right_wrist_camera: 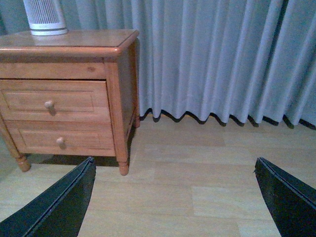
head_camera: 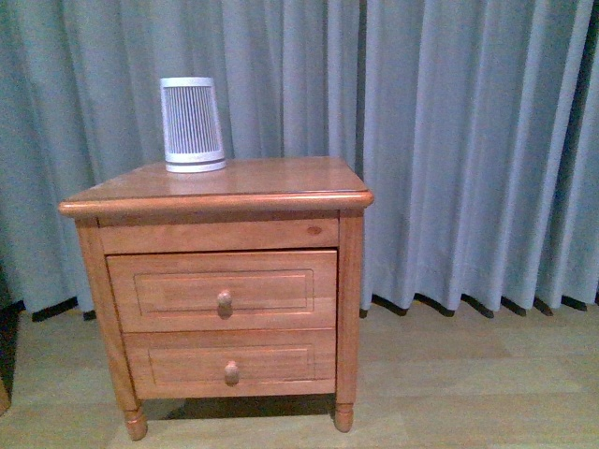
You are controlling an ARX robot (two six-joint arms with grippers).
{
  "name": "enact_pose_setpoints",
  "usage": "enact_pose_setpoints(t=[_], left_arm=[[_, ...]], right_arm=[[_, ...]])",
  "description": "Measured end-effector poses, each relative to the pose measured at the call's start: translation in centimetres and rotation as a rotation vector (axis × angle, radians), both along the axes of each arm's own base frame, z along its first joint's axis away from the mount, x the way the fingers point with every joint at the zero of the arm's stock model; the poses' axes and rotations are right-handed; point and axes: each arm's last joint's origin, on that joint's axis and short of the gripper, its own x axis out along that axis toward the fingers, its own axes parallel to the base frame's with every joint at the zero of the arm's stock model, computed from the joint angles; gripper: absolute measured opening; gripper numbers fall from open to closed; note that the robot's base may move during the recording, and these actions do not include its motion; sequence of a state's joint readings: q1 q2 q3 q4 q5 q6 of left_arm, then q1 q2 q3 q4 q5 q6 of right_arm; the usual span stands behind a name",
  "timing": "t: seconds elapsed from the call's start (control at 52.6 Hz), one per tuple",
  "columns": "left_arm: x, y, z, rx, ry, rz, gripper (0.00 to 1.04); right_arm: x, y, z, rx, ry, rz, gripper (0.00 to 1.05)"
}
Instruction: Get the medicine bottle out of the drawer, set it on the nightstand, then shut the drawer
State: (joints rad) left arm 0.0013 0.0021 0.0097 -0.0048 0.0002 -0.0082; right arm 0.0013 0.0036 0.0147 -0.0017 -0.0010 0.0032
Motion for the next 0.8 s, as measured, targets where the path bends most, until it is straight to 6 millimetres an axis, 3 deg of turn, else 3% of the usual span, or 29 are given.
enact_pose_setpoints(t=[0.247, 0.323, 0.399, 0.514, 0.609, 0.685, 0.742, 0.799], left_arm=[[0.0, 0.0, 0.0, 0.000, 0.003, 0.002, 0.98], [0.8, 0.2, 1.2, -0.156, 0.213, 0.033, 0.98], [3.8, 0.6, 6.5, -0.247, 0.180, 0.028, 0.98], [8.9, 1.0, 14.3, -0.245, 0.021, -0.014, 0.98], [14.4, 0.4, 19.0, -0.209, -0.094, -0.063, 0.98], [17.7, -0.7, 19.4, -0.210, -0.107, -0.093, 0.98], [20.0, -2.0, 18.0, -0.211, -0.073, -0.119, 0.98], [22.2, -3.7, 15.1, -0.196, -0.006, -0.132, 0.98]], right_arm=[[0.0, 0.0, 0.0, 0.000, 0.000, 0.000, 0.98], [0.0, 0.0, 0.0, 0.000, 0.000, 0.000, 0.98], [0.0, 0.0, 0.0, 0.000, 0.000, 0.000, 0.98], [0.0, 0.0, 0.0, 0.000, 0.000, 0.000, 0.98], [0.0, 0.0, 0.0, 0.000, 0.000, 0.000, 0.98], [0.0, 0.0, 0.0, 0.000, 0.000, 0.000, 0.98], [0.0, 0.0, 0.0, 0.000, 0.000, 0.000, 0.98], [0.0, 0.0, 0.0, 0.000, 0.000, 0.000, 0.98]])
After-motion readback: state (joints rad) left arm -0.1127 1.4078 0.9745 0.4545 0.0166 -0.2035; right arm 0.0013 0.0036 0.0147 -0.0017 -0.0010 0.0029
